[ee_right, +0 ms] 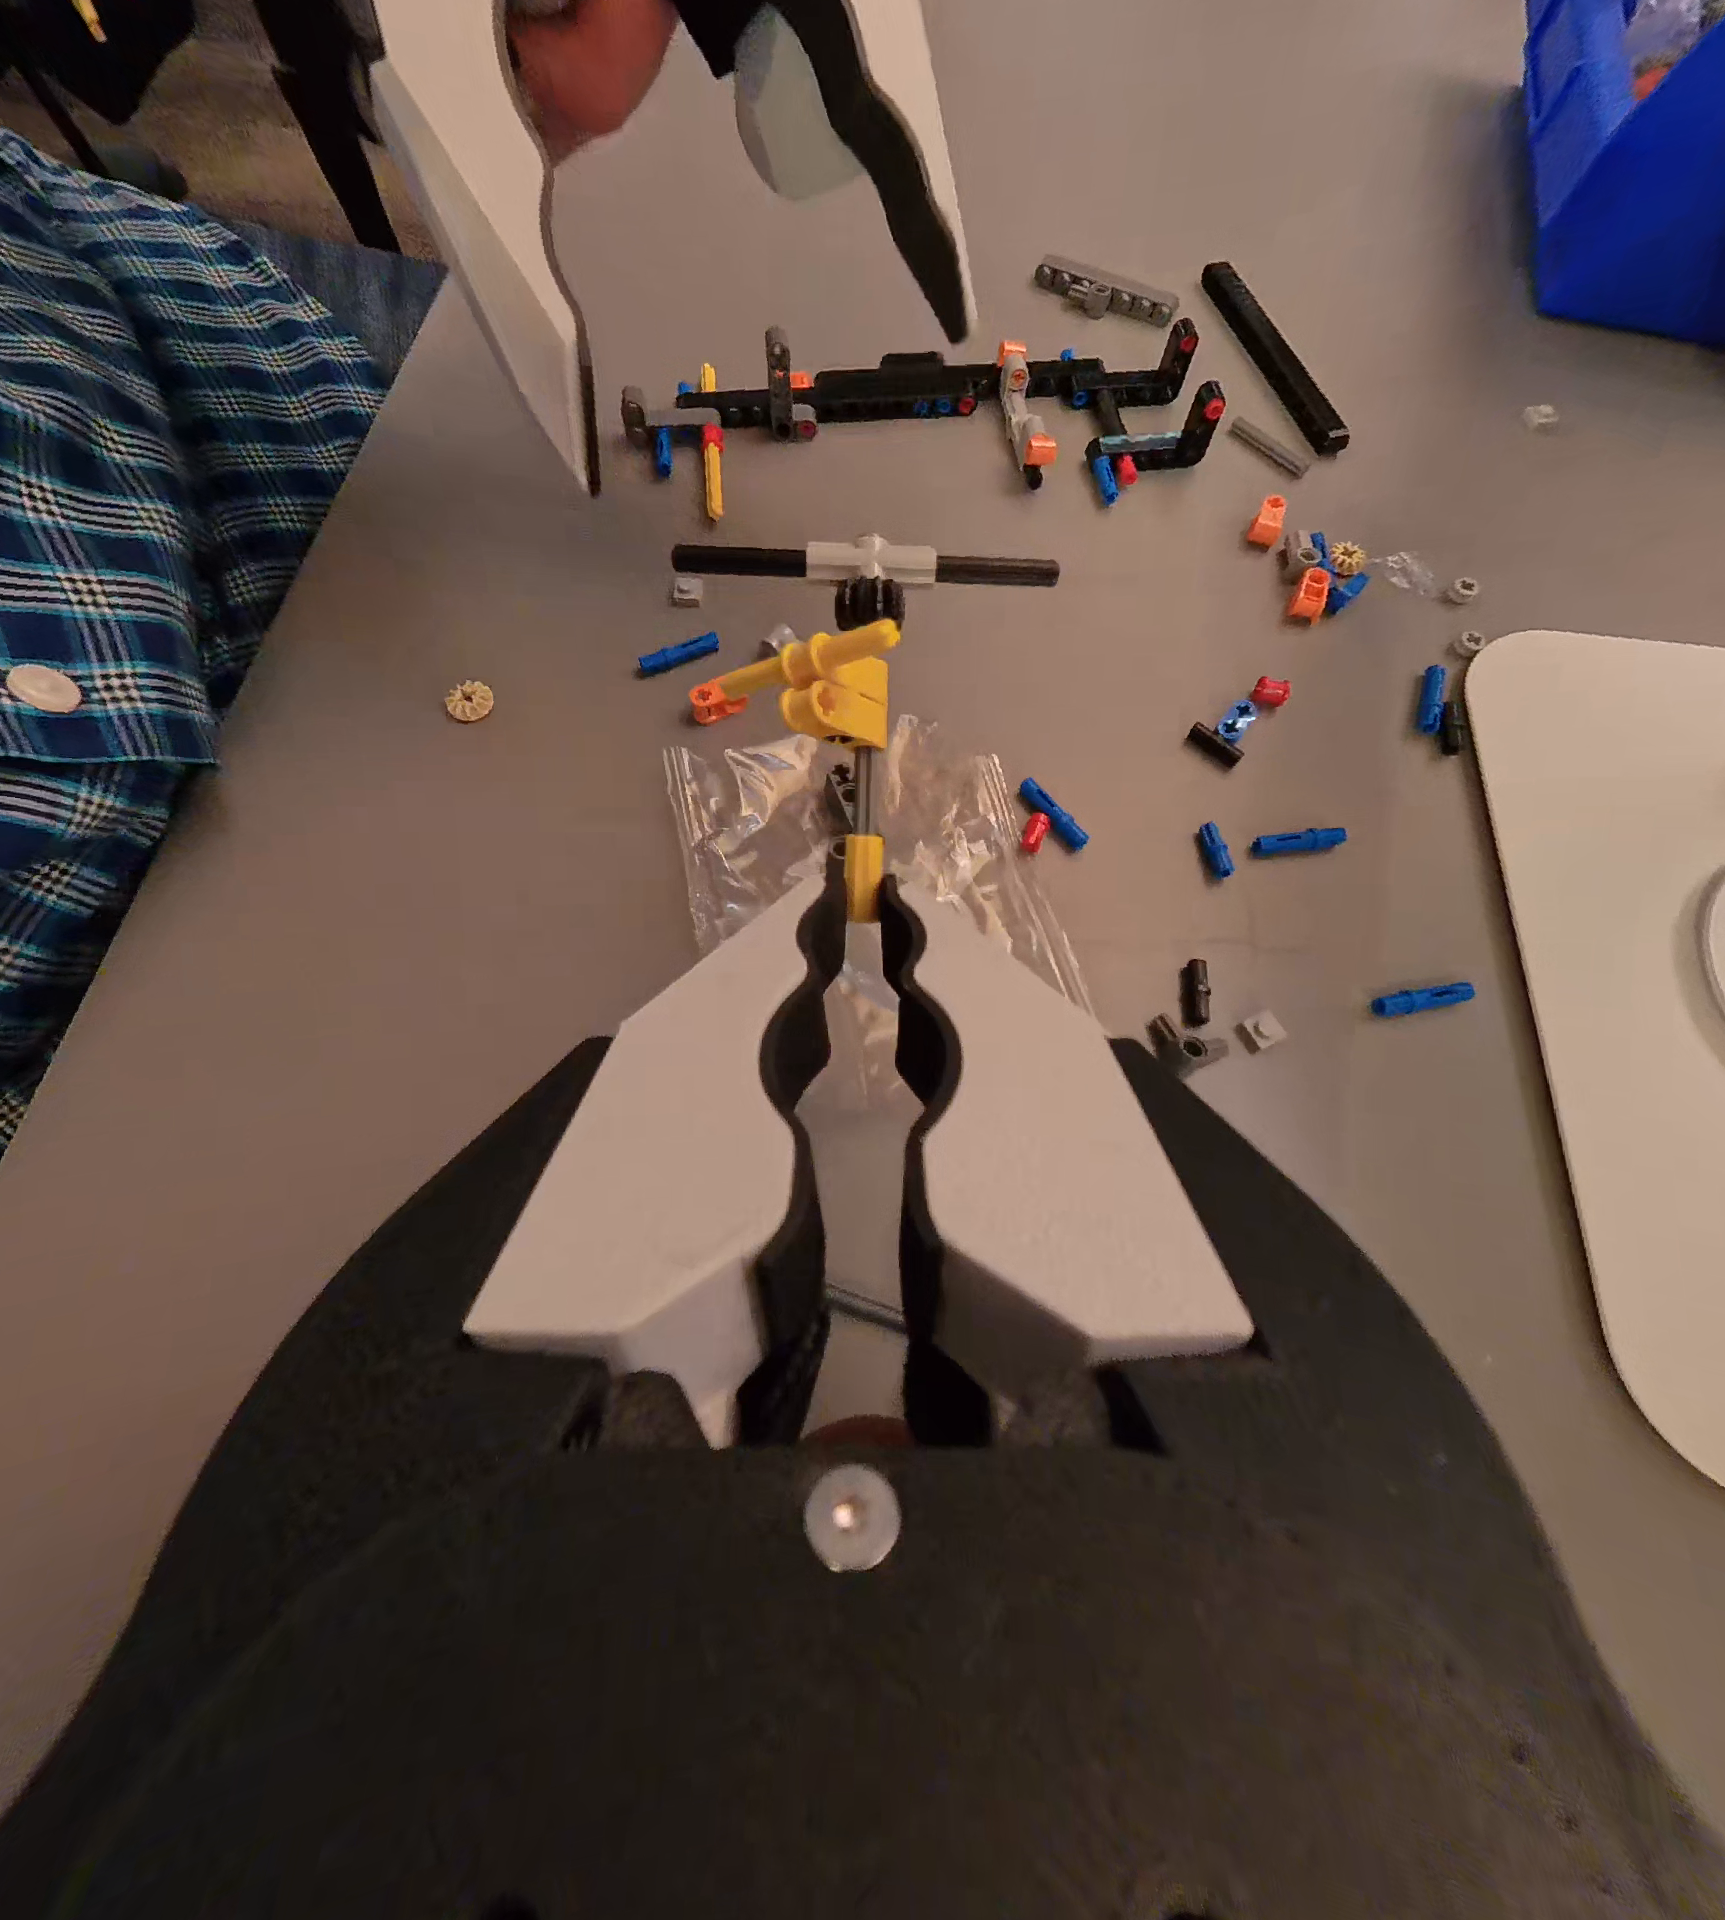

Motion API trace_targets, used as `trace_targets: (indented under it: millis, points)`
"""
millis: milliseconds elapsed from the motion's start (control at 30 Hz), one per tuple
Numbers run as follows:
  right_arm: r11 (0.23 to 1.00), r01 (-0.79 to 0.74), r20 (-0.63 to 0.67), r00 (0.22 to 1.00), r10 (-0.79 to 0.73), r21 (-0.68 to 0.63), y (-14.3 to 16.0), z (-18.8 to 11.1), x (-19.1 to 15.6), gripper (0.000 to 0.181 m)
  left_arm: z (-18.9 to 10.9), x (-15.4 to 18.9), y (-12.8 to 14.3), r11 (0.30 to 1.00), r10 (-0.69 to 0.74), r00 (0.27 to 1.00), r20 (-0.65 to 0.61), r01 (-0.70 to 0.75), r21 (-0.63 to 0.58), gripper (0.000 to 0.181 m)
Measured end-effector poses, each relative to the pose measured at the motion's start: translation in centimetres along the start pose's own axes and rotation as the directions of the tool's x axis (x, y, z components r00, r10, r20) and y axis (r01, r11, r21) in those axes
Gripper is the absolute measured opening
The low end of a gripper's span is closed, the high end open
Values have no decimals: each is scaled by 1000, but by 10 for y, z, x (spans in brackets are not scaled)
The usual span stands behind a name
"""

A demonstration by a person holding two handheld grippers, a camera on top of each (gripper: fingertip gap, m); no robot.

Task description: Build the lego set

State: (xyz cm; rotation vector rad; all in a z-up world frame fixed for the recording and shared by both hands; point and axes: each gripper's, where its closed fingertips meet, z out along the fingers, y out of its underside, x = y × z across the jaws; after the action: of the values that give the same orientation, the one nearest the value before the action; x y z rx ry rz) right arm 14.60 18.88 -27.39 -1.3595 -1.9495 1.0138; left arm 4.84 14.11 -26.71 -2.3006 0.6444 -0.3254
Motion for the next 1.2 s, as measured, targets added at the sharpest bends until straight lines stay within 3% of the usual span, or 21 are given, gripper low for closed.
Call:
trace_targets:
  millis: [33,333,733,933,1200]
  points:
    - [1000,-3,-2,1000,3,1,0,0,1,4,-3,-5,5,1000,-7,1000,18,7,-15,100]
    - [1000,-10,-7,1000,10,2,2,0,2,4,-31,-40,54,986,-87,982,165,108,-124,100]
    - [1000,-17,-8,1000,17,3,5,0,4,4,-40,-49,101,960,-169,965,200,207,-188,103]
    - [1000,-19,-14,1000,19,5,6,-1,5,4,-28,-44,111,954,-184,968,171,217,-207,100]
    - [1000,-12,-7,1000,12,-9,8,2,3,4,-18,-46,104,966,-153,977,152,180,-186,90]
